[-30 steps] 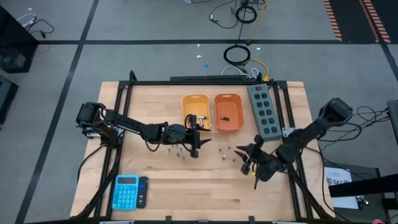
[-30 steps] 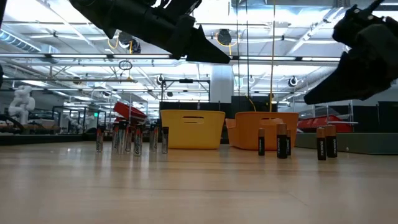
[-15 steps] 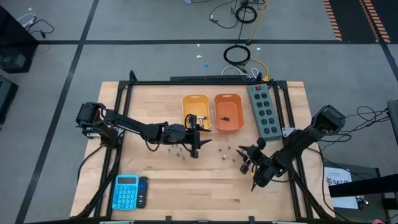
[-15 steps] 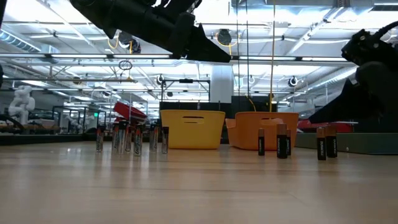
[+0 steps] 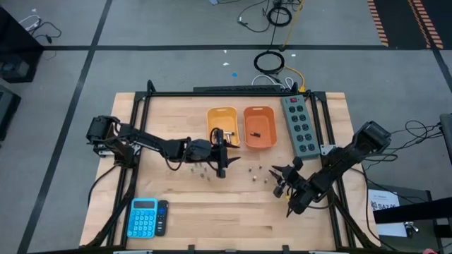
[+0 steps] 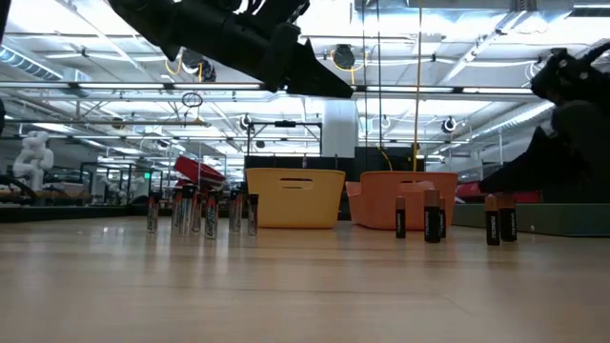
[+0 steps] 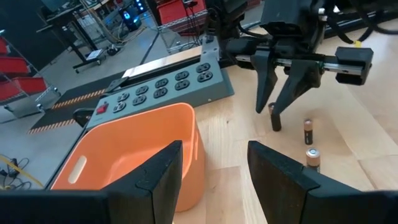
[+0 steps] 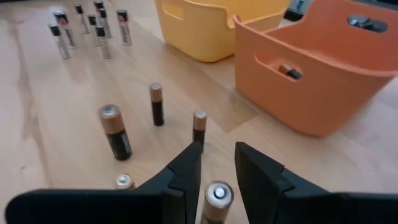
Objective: Sort batteries
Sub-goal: Put the copper battery into the orange bin
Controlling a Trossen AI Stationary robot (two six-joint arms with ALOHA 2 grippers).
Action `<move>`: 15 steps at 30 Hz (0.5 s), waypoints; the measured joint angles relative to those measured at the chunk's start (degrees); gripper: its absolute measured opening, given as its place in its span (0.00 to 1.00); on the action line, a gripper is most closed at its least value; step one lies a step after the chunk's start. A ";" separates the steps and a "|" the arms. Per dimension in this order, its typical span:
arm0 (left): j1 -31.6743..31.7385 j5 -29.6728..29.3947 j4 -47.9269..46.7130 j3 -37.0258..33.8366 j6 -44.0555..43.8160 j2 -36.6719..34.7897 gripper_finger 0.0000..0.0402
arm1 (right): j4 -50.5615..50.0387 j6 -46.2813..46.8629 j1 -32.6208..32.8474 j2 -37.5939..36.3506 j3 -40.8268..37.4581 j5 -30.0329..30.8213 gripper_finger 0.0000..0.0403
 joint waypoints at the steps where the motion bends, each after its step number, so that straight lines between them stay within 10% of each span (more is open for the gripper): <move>1: 0.09 0.00 0.00 0.00 0.00 0.00 0.48 | -0.10 1.05 0.00 0.66 0.00 -0.05 0.23; 15: 1.03 0.28 -0.02 0.00 -0.37 0.00 0.48 | 3.35 13.26 1.25 11.79 0.00 -0.39 0.15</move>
